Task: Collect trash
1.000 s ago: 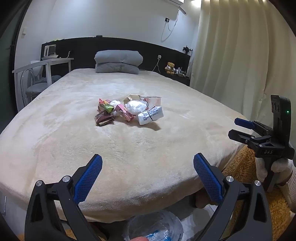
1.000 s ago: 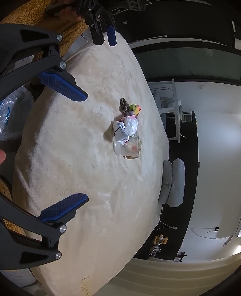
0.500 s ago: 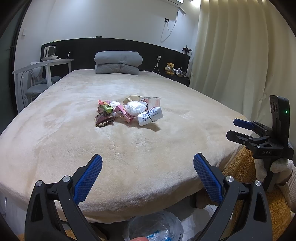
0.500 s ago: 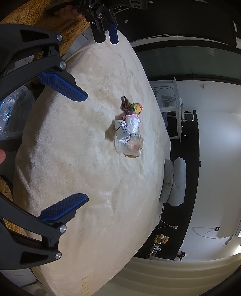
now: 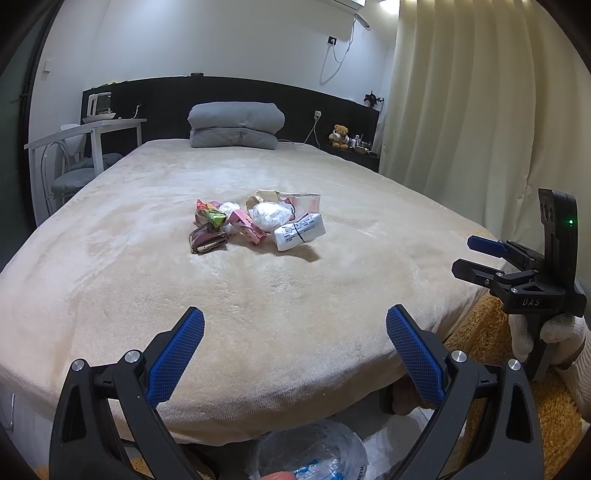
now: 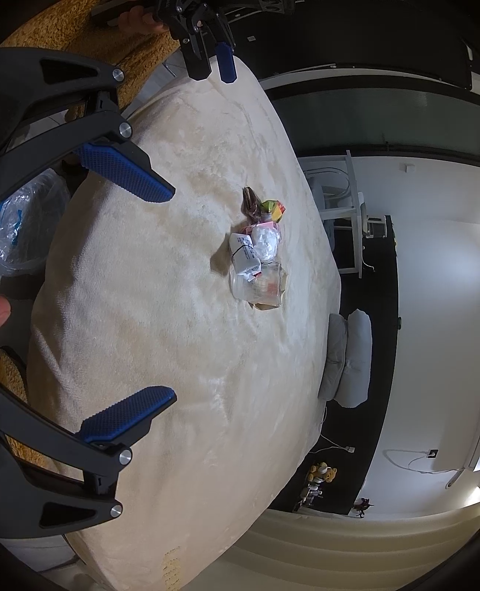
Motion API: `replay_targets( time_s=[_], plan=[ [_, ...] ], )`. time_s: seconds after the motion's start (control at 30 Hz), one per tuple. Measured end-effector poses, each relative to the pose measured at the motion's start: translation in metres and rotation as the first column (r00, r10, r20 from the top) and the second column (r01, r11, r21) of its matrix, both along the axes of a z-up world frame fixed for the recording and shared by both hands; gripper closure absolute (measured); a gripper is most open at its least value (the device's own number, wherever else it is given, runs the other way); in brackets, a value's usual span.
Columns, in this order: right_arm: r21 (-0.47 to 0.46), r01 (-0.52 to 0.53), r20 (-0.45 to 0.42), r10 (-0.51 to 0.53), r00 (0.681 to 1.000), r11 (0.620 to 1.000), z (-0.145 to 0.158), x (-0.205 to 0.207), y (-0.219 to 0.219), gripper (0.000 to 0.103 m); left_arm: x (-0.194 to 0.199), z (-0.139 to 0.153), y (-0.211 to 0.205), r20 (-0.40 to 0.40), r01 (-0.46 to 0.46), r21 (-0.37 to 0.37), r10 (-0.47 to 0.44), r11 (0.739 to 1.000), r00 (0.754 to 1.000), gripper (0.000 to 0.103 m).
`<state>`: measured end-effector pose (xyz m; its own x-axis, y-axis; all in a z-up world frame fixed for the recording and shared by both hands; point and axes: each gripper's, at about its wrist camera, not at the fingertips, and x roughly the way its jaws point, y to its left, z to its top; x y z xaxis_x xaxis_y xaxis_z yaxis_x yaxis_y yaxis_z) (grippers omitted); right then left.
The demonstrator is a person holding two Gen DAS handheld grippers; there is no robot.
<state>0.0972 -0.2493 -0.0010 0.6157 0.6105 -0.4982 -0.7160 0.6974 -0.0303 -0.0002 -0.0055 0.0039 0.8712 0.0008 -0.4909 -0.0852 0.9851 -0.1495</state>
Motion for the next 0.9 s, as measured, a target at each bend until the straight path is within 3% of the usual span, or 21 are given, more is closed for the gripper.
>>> replay_targets(
  time_s=[0.9],
  plan=[
    [-0.015, 0.002, 0.010, -0.002, 1.000, 1.000, -0.0011, -0.0012, 0.0012, 0.005, -0.0019, 0.0004, 0.0016, 0.003, 0.001, 0.003, -0.001, 1.000, 1.000, 0.006]
  ],
)
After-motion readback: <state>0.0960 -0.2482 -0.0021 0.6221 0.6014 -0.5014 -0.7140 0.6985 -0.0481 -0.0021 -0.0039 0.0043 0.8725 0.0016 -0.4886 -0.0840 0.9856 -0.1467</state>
